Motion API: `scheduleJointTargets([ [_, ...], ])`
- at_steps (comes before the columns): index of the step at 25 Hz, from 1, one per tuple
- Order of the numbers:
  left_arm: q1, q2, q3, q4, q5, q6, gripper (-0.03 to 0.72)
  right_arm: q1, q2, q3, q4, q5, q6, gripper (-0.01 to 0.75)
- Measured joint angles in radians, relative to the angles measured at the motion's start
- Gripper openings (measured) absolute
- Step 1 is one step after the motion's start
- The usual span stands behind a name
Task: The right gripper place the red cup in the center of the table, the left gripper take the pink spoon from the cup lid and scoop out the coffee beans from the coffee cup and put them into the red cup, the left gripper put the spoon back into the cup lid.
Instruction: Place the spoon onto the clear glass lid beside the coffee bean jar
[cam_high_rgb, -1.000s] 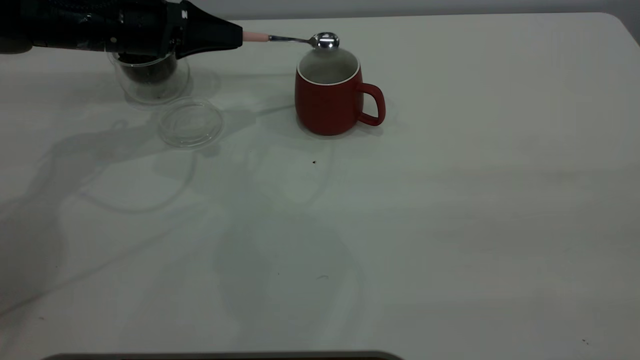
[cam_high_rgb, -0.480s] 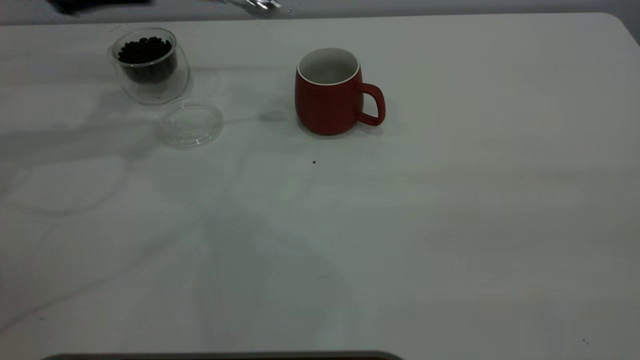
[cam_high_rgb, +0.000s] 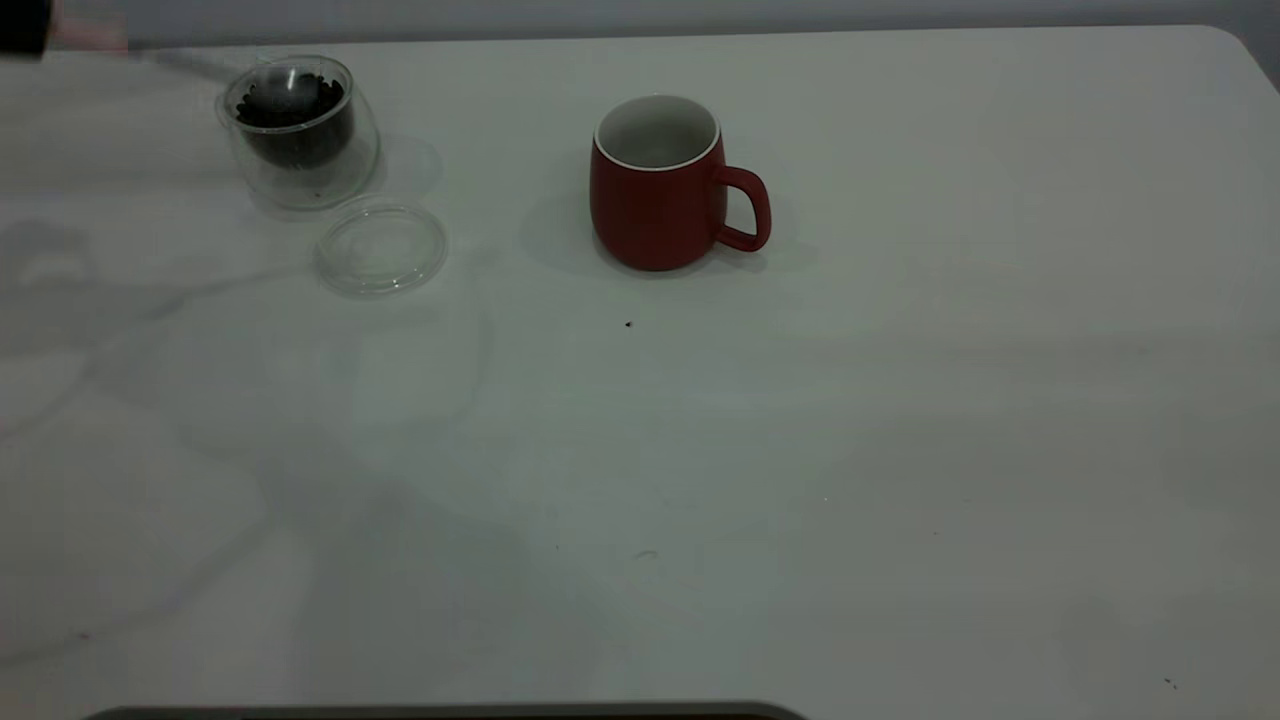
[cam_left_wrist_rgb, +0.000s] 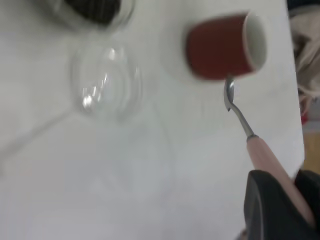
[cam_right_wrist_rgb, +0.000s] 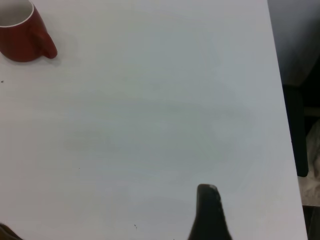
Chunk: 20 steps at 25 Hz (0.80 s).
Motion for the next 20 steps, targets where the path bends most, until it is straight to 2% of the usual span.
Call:
scheduleJointTargets([
  [3,0.015,0.000,0.082,-0.019,-0.024,0.011,0.127,0.000,0.000,0.000,0.000,0.000,0.000,0.585],
  [8,0.019,0.058,0.190,-0.133,-0.164,0.089,0.127,0.000,0.000,0.000,0.000,0.000,0.000,0.585],
  [15,0.016,0.200,0.205,-0.383,-0.185,0.216,0.127,0.000,0.000,0.000,0.000,0.000,0.000,0.585],
  [20,0.006,0.284,0.205,-0.463,-0.197,0.278,0.127,0.000,0.000,0.000,0.000,0.000,0.000,0.585],
])
